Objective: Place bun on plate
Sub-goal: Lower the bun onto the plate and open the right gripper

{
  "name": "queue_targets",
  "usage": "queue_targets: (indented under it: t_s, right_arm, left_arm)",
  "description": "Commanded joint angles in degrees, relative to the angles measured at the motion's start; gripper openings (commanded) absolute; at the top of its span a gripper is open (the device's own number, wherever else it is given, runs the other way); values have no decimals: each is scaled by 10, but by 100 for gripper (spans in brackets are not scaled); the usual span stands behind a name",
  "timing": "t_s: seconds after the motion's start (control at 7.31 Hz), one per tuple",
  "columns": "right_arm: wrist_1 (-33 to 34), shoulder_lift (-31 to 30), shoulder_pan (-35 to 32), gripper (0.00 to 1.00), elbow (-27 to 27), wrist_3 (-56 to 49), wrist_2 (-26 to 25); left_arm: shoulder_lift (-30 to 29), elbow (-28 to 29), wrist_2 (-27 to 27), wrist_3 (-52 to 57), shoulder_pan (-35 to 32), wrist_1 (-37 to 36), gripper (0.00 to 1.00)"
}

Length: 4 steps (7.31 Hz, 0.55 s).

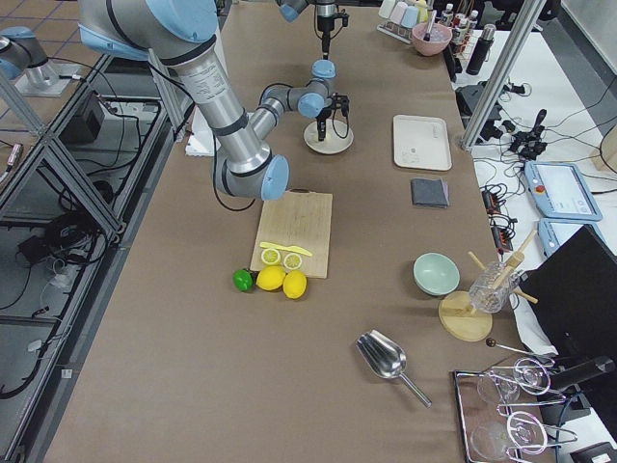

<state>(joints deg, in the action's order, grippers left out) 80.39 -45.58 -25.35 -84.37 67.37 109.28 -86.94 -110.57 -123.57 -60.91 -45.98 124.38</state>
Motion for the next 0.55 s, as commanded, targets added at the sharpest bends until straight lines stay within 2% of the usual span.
queue_targets:
  t_s: [0.0,0.14,0.27,0.41]
  right_arm:
    - [-1,-2,-14,100,-18,2,0]
    - [3,-12,-23,100,-32,0,1]
    - [10,-37,-41,100,-73,-6,11]
    - [28,-86,-63,100,-141,-8,28]
  left_arm:
    - [-4,2,0,0,-1,0,97]
    - [-4,2,-1,0,-2,0,97]
    - [-2,0,-10,2,-12,-1,97]
    - [5,3,-30,35,-42,-5,97]
